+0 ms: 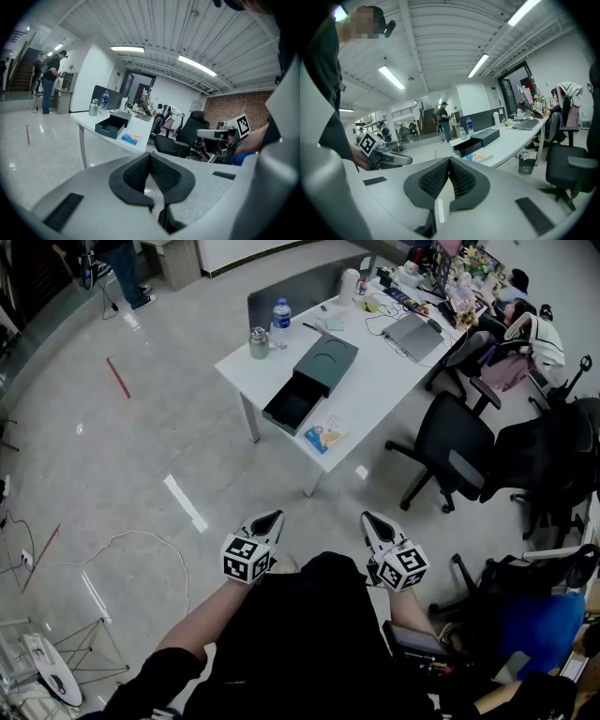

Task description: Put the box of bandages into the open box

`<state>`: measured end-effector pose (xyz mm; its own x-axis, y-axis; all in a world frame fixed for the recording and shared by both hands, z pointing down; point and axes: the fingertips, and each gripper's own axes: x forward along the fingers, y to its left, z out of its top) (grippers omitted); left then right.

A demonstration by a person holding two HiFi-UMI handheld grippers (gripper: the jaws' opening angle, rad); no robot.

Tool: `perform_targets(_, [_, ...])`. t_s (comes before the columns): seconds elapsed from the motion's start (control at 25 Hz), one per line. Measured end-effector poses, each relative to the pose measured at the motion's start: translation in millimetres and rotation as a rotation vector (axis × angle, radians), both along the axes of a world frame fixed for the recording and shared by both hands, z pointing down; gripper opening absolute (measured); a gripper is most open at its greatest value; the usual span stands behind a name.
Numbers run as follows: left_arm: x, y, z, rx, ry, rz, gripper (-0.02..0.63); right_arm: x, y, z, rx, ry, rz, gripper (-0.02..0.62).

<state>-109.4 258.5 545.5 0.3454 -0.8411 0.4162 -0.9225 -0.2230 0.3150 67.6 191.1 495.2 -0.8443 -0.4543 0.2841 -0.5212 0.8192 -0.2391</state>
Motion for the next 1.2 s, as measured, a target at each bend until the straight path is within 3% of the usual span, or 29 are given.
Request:
perform_targets(0.64, [-15, -16, 8, -0.023, -0.018, -0.018, 0.008, -20, -27, 16, -0.029, 0.001, -0.004, 0.025])
perform_targets(1.2, [-31, -99, 5, -0.057, -0.040, 0.006, 0.008, -41, -125, 27, -0.072, -0.041, 0.010, 0.025])
